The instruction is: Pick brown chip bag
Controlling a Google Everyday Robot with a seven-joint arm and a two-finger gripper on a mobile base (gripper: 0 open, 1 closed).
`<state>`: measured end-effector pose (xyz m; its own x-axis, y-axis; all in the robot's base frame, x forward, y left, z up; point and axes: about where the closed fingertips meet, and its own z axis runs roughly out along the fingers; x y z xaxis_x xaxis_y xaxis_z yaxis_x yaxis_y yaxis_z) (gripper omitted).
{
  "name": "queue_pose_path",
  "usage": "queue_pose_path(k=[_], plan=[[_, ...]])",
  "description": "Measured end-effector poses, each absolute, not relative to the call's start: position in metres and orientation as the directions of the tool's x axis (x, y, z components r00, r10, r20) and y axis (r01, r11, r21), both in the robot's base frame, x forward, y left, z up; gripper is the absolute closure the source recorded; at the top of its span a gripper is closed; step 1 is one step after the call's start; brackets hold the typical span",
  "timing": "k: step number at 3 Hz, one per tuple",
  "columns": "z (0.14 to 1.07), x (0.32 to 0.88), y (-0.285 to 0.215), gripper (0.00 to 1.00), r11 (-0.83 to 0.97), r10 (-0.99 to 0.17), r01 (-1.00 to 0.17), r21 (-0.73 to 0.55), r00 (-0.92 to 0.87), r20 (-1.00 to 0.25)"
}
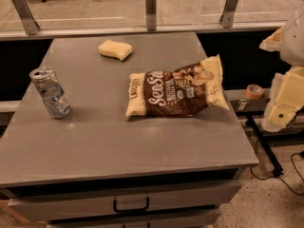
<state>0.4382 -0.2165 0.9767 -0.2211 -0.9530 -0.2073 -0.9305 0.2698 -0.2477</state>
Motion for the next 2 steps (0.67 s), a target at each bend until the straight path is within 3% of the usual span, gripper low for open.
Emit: queue_pose_path(k=[2], plan=[[0.981,0.447,-0.206,0.0,0.258,-0.943,-0.934,-0.245,-0.188,-0.276]])
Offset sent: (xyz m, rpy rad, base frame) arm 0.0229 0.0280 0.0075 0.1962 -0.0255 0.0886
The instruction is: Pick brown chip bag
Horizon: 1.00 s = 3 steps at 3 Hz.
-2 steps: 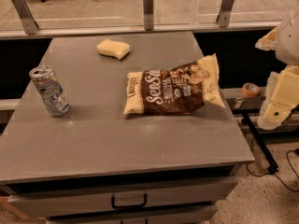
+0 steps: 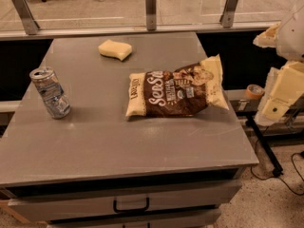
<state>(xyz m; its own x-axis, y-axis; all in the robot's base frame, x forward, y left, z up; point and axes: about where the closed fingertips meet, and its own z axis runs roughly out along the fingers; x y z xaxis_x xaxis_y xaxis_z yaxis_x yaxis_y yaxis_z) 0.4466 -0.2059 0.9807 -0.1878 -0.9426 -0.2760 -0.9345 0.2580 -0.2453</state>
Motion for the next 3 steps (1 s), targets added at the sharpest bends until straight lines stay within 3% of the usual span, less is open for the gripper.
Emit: queue_pose_path(k=[1,3], plan=[[0.987,0.472,-0.181,0.0,0.271,-0.892,-0.93,-0.248,-0.146,-0.427],[0.975,0.543,-0.121,0.0,0.319,-0.852,-0.867,-0.382,-0.086,-0.517]])
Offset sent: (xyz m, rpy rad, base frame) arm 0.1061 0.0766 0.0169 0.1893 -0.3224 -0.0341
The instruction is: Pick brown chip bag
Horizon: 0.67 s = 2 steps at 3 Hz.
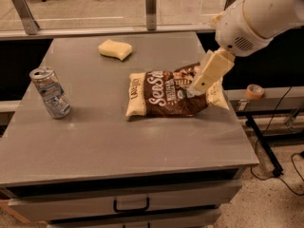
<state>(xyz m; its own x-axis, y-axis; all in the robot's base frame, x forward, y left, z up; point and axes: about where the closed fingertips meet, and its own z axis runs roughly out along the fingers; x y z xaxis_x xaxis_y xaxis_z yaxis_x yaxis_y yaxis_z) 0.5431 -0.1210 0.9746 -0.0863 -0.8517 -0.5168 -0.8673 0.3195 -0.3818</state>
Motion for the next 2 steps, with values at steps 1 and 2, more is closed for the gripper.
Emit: queue_pose_path(k=[1,2], plan=[[0.94,0.57,-0.101,0.0,0.33,-0.844,-0.864,-0.38,-0.09,-0.529],[0.911,0.584,-0.086,0.0,0.313,-0.84,-0.882,-0.352,-0.084,-0.536]])
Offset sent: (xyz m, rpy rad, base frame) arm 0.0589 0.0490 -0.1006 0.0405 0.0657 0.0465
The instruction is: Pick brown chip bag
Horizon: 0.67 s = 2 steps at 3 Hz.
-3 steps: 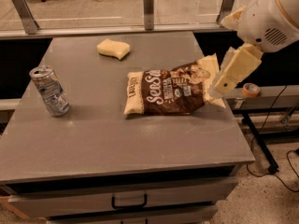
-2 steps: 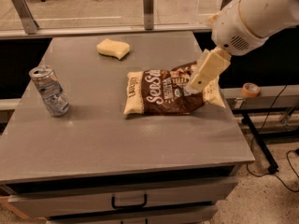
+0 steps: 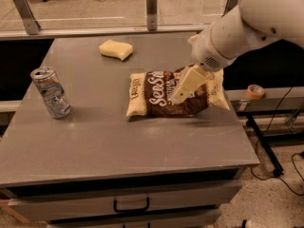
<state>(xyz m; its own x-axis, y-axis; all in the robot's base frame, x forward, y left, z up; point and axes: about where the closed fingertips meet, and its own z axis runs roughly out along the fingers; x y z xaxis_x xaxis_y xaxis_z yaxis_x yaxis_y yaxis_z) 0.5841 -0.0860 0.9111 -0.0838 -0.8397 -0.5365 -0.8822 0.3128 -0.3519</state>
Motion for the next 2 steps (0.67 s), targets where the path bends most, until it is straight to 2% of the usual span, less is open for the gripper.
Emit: queue_pose_path(k=[1,2], plan=[[0.892,0.591,-0.081,0.0,0.325,-0.85,-0.884,-0.335,-0.117,-0.514],[0.881,0.602,-0.077,0.19,0.346,-0.844,-0.884,-0.313,-0.148,-0.516]])
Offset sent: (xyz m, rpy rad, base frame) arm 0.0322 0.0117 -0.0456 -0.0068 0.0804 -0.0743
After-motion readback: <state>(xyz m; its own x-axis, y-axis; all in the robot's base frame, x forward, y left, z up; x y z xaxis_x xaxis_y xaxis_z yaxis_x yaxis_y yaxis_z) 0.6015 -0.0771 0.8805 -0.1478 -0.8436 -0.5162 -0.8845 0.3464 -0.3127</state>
